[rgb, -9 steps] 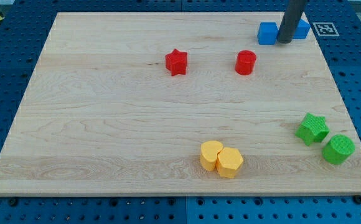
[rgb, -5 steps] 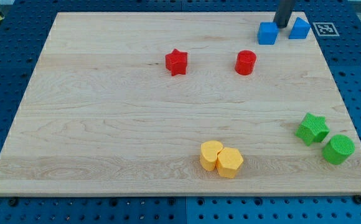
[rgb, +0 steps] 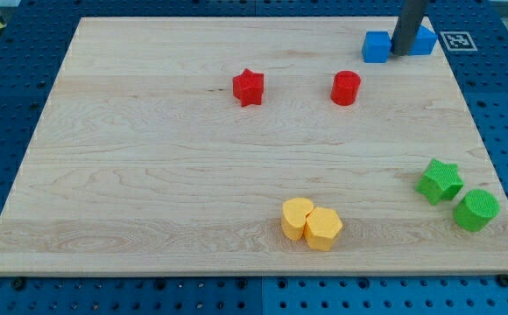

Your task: Move the blue cube towards the top center

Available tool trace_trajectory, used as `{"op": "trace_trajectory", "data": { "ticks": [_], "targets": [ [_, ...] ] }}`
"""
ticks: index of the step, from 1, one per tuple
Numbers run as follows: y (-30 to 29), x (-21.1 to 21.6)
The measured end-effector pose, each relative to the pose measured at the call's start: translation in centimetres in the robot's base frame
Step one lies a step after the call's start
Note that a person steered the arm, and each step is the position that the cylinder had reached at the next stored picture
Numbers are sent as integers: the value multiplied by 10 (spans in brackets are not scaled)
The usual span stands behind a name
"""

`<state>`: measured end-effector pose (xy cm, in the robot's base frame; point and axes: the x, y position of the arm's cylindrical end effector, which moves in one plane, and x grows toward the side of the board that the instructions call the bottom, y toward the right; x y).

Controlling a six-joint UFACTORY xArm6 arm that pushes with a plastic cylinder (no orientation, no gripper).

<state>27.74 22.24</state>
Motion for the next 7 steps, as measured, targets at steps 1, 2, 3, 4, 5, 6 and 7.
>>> {"op": "trace_trajectory", "data": {
  "ticks": [1, 2, 3, 4, 5, 6, 7],
  "targets": [
    [-17, 0],
    [-40, 0],
    [-64, 0],
    [-98, 0],
    [-137, 0],
    [-179, 0],
    [-227, 0]
  ]
}}
